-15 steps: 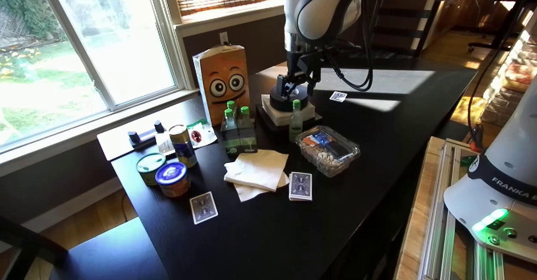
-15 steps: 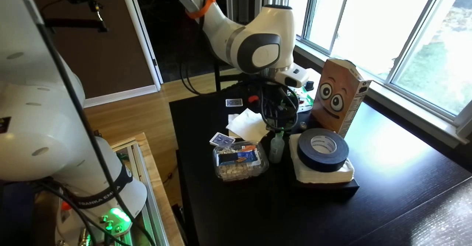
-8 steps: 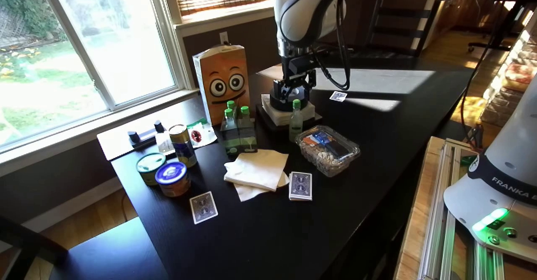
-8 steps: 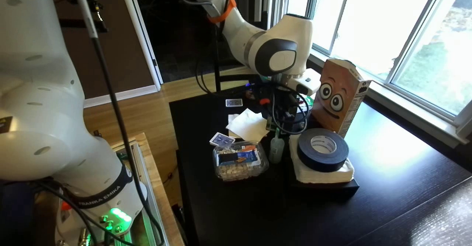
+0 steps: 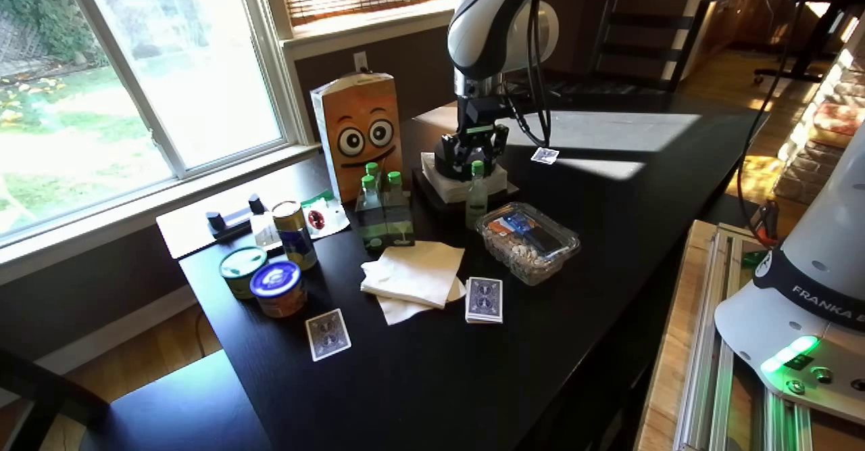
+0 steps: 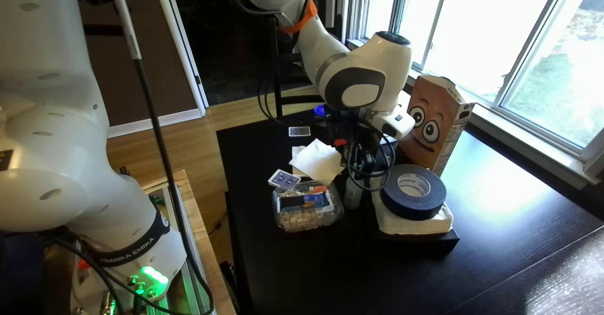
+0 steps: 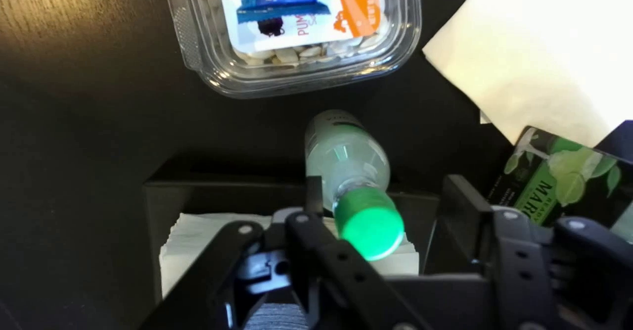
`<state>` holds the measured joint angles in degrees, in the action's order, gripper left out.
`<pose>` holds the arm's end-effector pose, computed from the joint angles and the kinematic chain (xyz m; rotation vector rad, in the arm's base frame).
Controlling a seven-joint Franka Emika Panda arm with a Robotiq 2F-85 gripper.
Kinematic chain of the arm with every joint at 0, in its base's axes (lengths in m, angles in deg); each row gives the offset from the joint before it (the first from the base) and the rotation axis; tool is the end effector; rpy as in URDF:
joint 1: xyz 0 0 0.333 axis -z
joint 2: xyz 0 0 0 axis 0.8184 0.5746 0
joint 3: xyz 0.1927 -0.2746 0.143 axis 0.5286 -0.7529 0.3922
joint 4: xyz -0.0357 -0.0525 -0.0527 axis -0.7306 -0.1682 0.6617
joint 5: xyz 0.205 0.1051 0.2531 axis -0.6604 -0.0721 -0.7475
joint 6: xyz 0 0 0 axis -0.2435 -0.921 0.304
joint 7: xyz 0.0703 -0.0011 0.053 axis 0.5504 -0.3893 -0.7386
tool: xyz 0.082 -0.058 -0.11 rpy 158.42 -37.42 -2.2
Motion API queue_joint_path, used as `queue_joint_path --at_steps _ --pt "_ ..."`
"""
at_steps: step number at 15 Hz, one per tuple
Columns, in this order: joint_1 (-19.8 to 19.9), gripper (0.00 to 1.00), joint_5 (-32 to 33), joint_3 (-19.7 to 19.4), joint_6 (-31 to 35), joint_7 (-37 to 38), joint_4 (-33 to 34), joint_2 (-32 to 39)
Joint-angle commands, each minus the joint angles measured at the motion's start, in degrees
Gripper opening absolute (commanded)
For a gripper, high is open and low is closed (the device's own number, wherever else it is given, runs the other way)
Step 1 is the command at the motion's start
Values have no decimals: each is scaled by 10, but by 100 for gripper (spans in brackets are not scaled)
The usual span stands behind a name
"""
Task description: Put the glass bottle in the box.
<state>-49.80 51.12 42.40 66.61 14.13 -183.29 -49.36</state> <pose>0.5146 -0.0770 0.2702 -2.9964 0.7828 0.0759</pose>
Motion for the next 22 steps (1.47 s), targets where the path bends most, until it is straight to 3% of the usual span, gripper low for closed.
queue_joint_path --at_steps 1,5,7,12,15,17,18,20,22 --pt "-6 68 -14 -4 33 -6 -25 -13" --pt "-22 68 15 -18 31 25 -32 -13" --pt "-27 64 18 -22 35 32 -35 -14" --pt "-41 25 33 -35 47 54 -41 -16" --pt "-56 22 64 -49 57 83 -38 -12" --pt "-65 32 86 -57 54 103 -36 -12" --pt "-69 55 95 -60 50 114 -35 -12" --pt "-74 58 108 -65 50 128 -34 -12" --pt "-77 72 115 -68 50 135 -33 -11"
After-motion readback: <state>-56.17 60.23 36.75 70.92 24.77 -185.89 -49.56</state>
